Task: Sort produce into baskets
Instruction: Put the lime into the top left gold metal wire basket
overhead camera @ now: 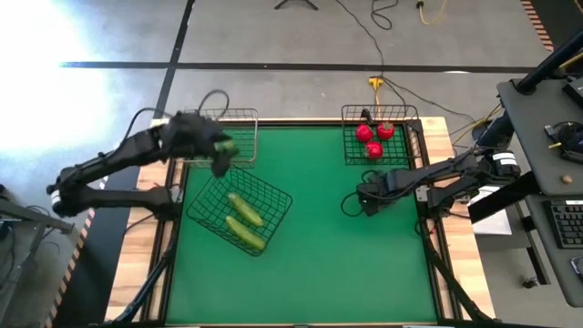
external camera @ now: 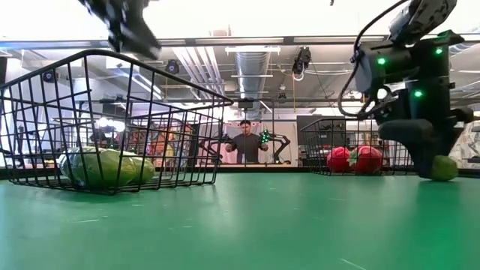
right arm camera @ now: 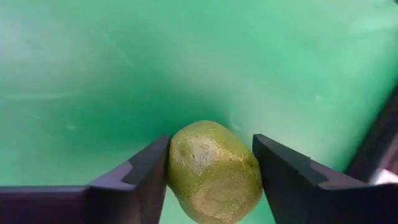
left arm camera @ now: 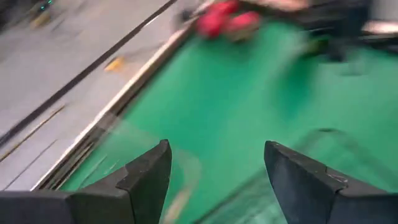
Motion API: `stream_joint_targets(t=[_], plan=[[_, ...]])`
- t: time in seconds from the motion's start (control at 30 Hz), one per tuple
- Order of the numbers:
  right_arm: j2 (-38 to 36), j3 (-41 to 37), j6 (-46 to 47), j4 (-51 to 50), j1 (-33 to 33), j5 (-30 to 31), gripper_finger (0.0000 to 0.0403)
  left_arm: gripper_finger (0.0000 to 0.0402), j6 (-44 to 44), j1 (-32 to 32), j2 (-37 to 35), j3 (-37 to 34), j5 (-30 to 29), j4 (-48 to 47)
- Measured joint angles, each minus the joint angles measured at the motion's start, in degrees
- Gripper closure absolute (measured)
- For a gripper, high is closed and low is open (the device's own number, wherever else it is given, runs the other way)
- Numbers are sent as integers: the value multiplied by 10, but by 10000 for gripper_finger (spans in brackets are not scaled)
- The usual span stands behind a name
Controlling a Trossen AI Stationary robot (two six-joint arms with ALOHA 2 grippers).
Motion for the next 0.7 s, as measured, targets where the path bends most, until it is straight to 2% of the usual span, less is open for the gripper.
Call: stream_joint_targets(t=[0.17, 0.3, 0.5, 0.6, 0.7], plan=[[-2, 3, -10, 45, 14, -18, 224, 162, -5, -170, -20, -29, 0, 73], [1, 25, -7, 90, 63, -23, 225, 162, -26, -295, -15, -41, -19, 116], [14, 40, 10, 254, 164, -8, 226, 162, -78, -463, 25, -42, -147, 146], [43, 40, 28, 331, 218, 12, 226, 162, -126, -532, 55, -43, -218, 145], [80, 40, 47, 415, 272, 40, 226, 162, -186, -595, 90, -43, -258, 154]])
